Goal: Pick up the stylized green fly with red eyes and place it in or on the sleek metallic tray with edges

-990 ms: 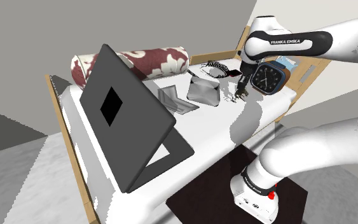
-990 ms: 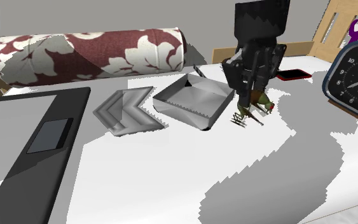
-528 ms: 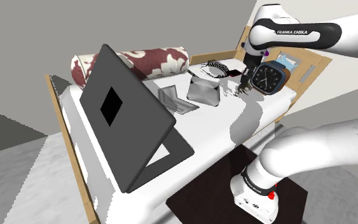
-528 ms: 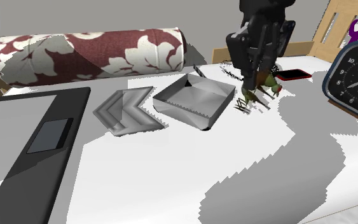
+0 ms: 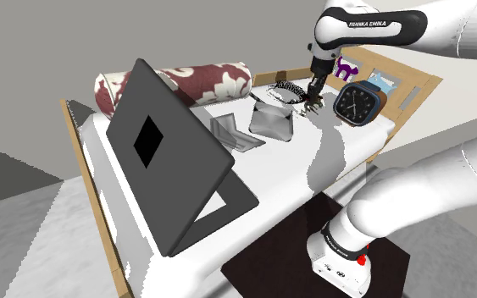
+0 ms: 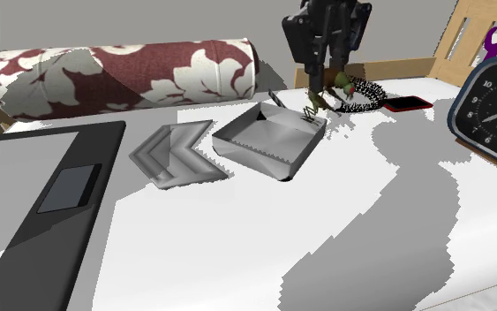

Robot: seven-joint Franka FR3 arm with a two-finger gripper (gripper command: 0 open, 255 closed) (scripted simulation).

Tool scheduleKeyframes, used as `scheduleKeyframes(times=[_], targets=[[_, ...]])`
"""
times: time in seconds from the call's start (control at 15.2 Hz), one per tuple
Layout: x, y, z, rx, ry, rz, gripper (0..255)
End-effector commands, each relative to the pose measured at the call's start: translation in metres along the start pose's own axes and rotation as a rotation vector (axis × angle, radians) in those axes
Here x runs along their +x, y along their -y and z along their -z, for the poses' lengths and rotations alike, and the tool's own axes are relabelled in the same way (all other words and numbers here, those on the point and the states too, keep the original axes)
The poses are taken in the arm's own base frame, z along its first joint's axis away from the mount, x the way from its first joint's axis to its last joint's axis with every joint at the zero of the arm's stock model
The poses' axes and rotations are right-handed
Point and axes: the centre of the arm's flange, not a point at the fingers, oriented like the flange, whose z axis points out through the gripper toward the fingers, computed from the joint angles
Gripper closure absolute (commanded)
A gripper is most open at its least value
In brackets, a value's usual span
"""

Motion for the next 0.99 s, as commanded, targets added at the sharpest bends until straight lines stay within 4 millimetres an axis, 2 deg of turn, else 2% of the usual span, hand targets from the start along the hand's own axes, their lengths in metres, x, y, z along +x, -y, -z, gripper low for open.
scheduleKeyframes(times=[0.0, 0.53, 0.59, 0.92], targets=[[0.027, -0.001, 0.007, 0.000, -0.001, 0.000, 255], [0.128, -0.008, 0.034, 0.000, -0.001, 0.000, 255], [0.135, -0.009, 0.036, 0.000, -0.001, 0.000, 255], [0.139, -0.007, 0.010, 0.000, -0.001, 0.000, 255]])
